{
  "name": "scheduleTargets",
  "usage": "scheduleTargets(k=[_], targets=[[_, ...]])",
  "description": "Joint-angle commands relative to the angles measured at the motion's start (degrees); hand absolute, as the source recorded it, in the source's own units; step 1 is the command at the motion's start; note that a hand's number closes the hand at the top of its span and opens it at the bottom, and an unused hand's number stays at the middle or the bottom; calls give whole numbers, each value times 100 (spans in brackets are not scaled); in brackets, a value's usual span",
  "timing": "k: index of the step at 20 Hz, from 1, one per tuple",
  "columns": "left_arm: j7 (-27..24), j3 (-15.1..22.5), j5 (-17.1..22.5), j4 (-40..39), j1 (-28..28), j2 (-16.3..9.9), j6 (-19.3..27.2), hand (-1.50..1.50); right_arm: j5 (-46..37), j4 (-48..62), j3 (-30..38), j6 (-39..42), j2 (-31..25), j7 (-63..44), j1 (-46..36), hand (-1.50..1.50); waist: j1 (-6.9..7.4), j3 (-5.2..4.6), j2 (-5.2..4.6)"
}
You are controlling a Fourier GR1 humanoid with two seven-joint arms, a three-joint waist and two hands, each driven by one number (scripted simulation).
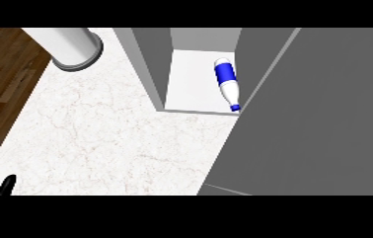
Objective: Pick up the bottled water, place it into the cabinet and close the cabinet
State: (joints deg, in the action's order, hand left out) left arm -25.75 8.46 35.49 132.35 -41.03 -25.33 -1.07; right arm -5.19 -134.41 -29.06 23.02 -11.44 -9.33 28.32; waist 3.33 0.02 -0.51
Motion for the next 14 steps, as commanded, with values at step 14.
scheduleTargets(k=[14], targets=[[-94, -1820, 1741, 283, -1281, -458, -1552, -150, 1706, 1734, -468, -2522, 1138, -1556, -3945, 150, -4, -4, 43]])
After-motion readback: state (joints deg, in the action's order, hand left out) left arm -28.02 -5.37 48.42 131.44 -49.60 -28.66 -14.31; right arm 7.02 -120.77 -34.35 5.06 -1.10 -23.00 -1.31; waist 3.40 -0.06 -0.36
